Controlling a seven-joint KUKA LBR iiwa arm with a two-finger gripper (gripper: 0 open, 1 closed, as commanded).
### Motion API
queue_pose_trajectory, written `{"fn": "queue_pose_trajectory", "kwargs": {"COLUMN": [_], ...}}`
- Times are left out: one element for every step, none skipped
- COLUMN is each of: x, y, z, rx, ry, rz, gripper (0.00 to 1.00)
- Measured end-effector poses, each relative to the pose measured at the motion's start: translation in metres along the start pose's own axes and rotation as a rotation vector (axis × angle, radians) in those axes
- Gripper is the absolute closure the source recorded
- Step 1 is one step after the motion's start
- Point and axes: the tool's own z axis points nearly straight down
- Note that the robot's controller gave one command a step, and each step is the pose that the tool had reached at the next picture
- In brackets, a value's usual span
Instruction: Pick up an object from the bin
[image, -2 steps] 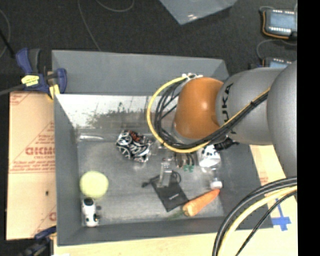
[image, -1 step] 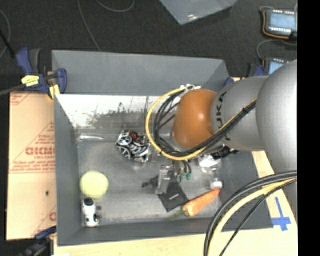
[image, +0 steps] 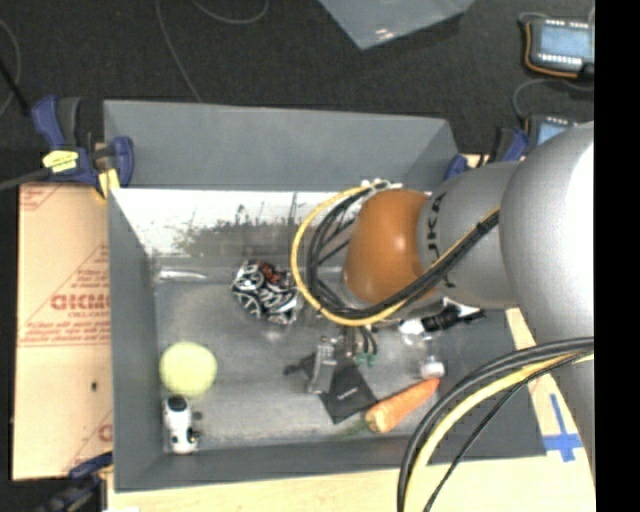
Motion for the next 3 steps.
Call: {"fn": "queue_pose_trajectory", "kwargs": {"x": [0.003, 0.006, 0.013], "y": [-0.007, -0.01, 0.009], "z": [-0.005, -0.006, -0.013], "rx": [0.001, 0.002, 0.0], "ry": [-0.001, -0.001, -0.003], "rz": [0.035, -0.215, -0.47], "gripper": [0.0, 0.0, 1.0]}}
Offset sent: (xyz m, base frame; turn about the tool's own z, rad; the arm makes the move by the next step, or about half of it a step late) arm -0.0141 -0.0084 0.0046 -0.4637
